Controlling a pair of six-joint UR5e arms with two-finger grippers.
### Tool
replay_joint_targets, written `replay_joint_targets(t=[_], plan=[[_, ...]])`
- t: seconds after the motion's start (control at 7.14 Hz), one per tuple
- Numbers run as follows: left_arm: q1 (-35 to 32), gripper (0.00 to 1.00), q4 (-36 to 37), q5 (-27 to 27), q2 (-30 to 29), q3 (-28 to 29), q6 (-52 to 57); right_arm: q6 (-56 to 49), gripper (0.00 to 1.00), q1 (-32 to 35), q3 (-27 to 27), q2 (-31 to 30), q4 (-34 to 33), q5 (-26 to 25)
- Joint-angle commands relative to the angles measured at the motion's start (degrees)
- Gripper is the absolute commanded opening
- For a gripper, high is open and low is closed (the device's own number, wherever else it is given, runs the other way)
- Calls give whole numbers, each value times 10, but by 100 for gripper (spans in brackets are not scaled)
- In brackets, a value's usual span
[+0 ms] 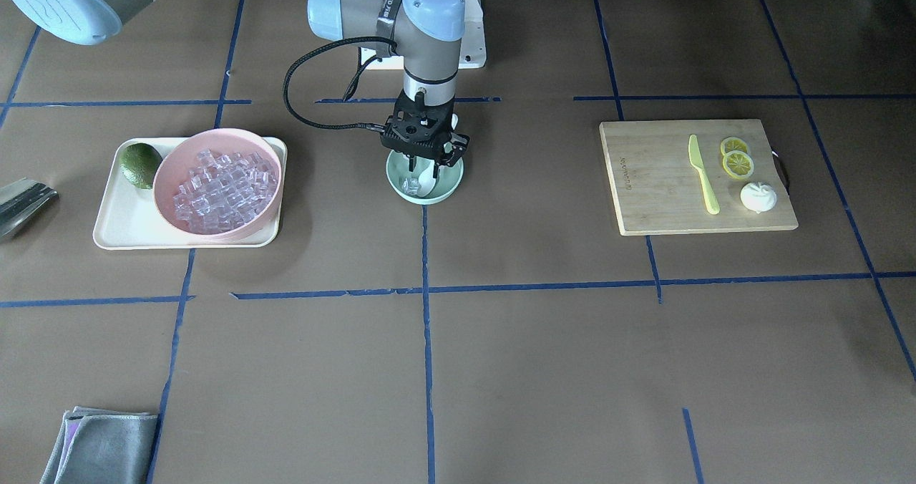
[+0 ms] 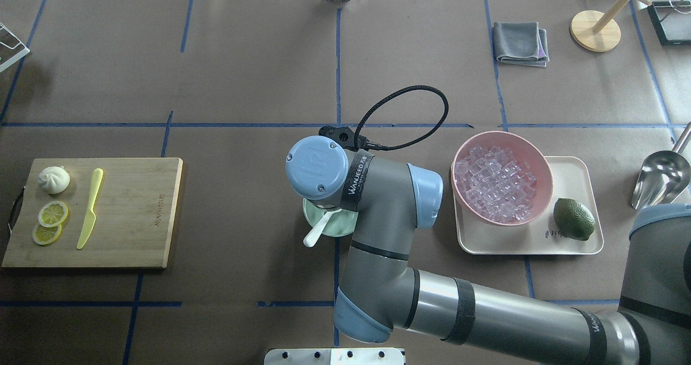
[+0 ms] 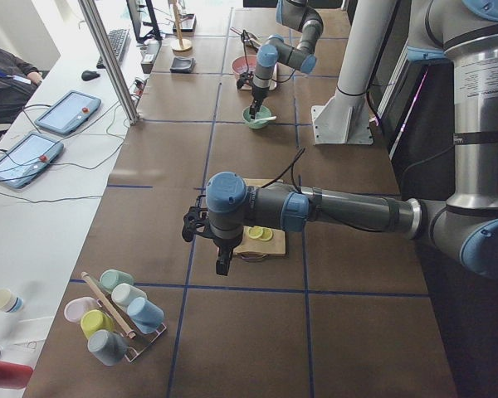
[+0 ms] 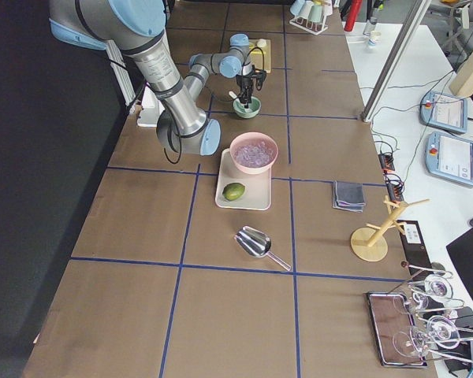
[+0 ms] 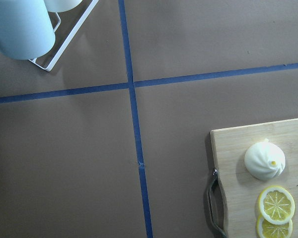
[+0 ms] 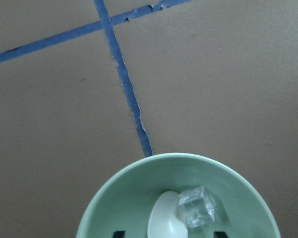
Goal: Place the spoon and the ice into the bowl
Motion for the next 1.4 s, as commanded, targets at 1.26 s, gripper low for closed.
replay_joint_targets(t=[1.26], plan=[[-5, 100, 95, 9, -11, 7, 62, -741, 99, 459, 219, -273, -137, 312]])
